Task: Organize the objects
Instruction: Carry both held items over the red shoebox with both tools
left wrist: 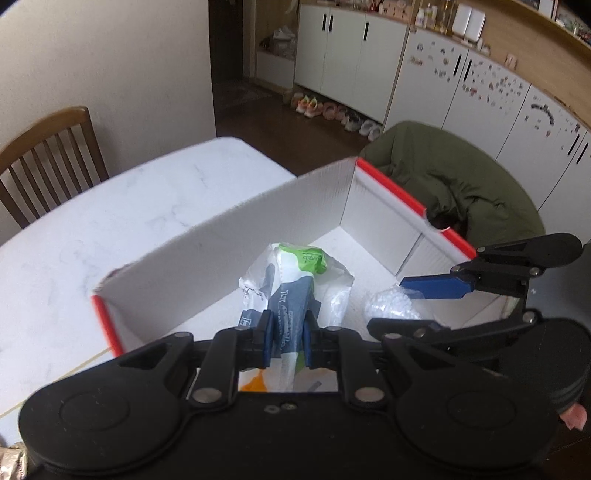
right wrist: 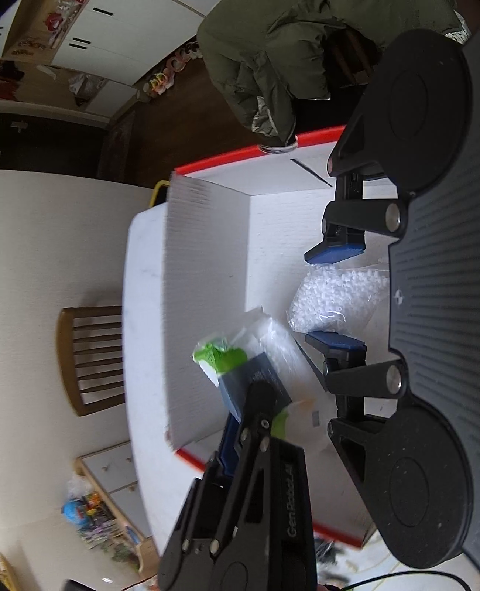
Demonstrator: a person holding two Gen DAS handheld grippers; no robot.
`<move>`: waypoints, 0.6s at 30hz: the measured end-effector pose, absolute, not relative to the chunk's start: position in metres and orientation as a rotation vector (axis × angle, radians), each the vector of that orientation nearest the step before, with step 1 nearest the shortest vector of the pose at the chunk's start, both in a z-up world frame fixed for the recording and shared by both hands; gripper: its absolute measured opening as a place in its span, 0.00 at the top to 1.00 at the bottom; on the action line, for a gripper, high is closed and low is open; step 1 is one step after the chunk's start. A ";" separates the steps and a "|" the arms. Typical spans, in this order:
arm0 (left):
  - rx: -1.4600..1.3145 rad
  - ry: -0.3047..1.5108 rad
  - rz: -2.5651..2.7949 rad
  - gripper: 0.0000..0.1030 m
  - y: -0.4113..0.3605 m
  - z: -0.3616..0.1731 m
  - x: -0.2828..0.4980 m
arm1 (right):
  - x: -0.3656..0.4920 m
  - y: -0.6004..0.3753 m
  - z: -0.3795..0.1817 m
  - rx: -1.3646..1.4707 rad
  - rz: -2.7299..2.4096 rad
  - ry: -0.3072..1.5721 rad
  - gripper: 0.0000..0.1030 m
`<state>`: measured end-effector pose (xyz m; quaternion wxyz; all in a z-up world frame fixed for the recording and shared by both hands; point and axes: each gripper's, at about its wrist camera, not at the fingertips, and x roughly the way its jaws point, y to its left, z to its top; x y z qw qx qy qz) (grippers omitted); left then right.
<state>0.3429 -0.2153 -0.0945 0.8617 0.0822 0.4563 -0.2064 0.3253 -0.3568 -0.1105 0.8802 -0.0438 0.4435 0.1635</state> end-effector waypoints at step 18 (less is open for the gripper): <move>0.195 1.141 -0.421 0.86 -0.234 -0.147 0.377 | 0.348 -0.358 -0.153 -0.155 0.317 1.095 0.62</move>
